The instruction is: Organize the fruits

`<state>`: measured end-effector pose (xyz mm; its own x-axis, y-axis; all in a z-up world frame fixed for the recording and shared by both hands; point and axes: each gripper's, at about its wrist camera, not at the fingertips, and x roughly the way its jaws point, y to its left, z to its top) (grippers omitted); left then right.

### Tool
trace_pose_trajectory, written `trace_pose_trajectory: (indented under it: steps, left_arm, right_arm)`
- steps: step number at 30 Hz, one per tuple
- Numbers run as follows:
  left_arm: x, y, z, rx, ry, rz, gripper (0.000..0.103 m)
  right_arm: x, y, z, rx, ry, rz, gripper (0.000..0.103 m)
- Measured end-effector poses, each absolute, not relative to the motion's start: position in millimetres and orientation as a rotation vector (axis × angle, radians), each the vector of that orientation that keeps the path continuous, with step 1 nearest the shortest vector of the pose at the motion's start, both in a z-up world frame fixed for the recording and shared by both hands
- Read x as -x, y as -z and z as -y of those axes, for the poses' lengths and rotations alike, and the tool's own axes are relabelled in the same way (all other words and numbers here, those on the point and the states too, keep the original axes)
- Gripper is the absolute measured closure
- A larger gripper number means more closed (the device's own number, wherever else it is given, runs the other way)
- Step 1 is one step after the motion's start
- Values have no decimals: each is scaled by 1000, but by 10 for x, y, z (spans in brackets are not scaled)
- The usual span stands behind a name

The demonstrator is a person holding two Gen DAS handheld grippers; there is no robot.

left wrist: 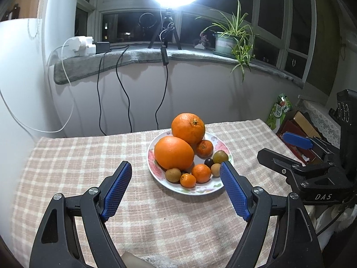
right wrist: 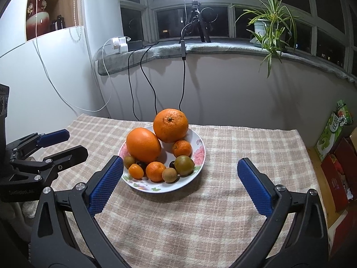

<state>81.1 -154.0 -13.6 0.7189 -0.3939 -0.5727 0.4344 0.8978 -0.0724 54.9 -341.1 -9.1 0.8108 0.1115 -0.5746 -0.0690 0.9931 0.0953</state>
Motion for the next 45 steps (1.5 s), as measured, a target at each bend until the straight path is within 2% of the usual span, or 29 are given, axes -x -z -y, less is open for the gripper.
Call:
trace_pose_trajectory:
  steps: [45]
  left_arm:
    - [-762, 74, 1523, -71, 462, -599, 21]
  right_arm:
    - [-538, 97, 3372, -71, -104, -622, 0]
